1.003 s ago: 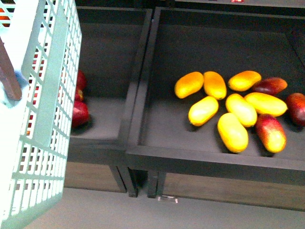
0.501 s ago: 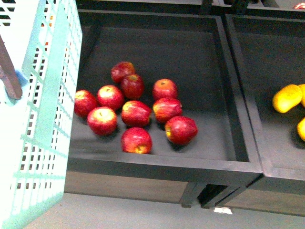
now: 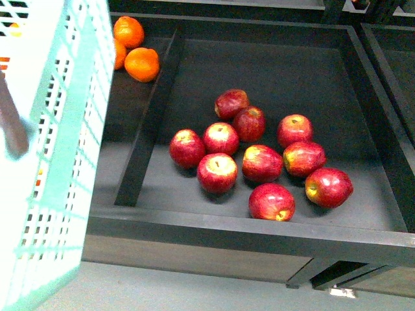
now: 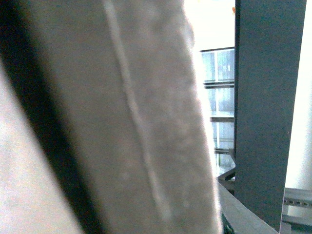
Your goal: Pick mango and avocado into basket
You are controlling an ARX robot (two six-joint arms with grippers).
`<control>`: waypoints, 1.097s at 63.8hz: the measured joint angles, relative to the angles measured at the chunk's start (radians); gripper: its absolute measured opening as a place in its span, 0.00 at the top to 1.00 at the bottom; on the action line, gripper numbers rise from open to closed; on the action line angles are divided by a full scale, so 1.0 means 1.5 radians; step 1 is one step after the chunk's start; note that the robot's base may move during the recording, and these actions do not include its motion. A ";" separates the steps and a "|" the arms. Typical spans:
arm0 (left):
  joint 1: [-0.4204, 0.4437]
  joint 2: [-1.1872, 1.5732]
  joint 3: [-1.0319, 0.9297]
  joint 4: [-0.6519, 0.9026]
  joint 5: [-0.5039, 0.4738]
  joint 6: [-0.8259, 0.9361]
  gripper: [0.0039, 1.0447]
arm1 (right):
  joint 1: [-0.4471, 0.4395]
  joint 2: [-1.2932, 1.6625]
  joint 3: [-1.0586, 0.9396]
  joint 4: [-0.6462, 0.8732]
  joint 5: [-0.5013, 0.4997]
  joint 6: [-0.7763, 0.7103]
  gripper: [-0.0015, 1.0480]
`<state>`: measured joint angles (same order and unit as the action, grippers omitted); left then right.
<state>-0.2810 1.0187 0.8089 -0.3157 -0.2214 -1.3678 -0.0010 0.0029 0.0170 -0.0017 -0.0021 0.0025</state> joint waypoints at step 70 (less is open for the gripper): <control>-0.290 0.590 0.569 -0.058 0.160 0.279 0.73 | 0.000 0.000 0.000 0.000 0.001 0.000 0.08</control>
<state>-0.7166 1.9030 1.6623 -0.4023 0.0193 -0.9485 -0.0010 0.0029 0.0170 -0.0017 -0.0010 0.0025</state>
